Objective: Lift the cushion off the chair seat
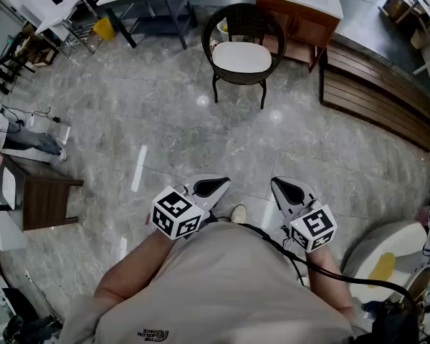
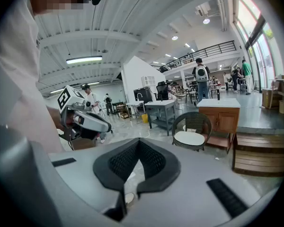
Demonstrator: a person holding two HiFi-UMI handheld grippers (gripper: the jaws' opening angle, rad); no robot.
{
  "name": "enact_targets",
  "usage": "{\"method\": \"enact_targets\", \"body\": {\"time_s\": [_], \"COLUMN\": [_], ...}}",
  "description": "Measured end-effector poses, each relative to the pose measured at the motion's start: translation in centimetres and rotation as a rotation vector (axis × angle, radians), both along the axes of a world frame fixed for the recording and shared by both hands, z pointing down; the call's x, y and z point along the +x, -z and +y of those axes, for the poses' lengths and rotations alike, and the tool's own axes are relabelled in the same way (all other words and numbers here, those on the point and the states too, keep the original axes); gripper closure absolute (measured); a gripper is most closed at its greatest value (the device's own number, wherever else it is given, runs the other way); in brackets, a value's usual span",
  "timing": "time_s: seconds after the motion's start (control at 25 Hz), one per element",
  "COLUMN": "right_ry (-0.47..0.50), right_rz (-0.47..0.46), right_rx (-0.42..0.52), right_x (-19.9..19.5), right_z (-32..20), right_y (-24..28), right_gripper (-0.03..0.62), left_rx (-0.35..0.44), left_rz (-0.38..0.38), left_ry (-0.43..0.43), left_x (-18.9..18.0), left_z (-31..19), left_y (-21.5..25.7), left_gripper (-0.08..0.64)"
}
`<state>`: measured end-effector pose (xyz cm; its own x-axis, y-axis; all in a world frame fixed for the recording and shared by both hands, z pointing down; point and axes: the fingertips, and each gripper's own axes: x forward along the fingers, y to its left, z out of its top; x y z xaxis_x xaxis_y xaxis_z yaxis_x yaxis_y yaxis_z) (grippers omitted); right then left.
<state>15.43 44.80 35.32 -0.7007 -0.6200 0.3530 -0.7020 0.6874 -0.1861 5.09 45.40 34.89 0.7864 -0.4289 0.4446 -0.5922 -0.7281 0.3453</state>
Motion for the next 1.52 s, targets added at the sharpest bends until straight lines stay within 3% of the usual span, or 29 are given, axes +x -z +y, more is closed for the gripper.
{"method": "enact_targets", "body": {"time_s": [0.36,0.72,0.8,0.84,1.24,1.52], "right_ry": [-0.005,0.01,0.004,0.0,-0.135,-0.247], "right_rz": [-0.001,0.028,0.031,0.035,0.084,0.014], "right_rx": [-0.005,-0.058,-0.068,-0.075,-0.189,-0.328], "right_x": [1.2,-1.5,-2.7,-3.4,-9.4,-11.2], "right_z": [-1.0,-4.9,-6.7,-7.8,-24.3,-37.9], "right_y": [-0.8,-3.3,-3.9,-4.3,-7.8,-14.5], "right_gripper": [0.58,0.575,0.511,0.486,0.486,0.488], "left_rx": [0.003,0.006,0.015,0.017,-0.025,-0.071], "left_rz": [-0.009,0.003,-0.001,-0.003,0.053,0.012], "left_ry": [0.01,0.037,0.025,0.014,-0.082,-0.09], "left_x": [0.7,-2.4,-3.6,-4.2,-11.8,-17.4], "left_z": [-1.2,-4.9,-6.5,-7.5,-23.0,-33.2], "left_y": [-0.4,-0.7,-1.2,-1.5,-1.7,-3.9], "left_gripper": [0.552,0.552,0.552,0.552,0.535,0.535]}}
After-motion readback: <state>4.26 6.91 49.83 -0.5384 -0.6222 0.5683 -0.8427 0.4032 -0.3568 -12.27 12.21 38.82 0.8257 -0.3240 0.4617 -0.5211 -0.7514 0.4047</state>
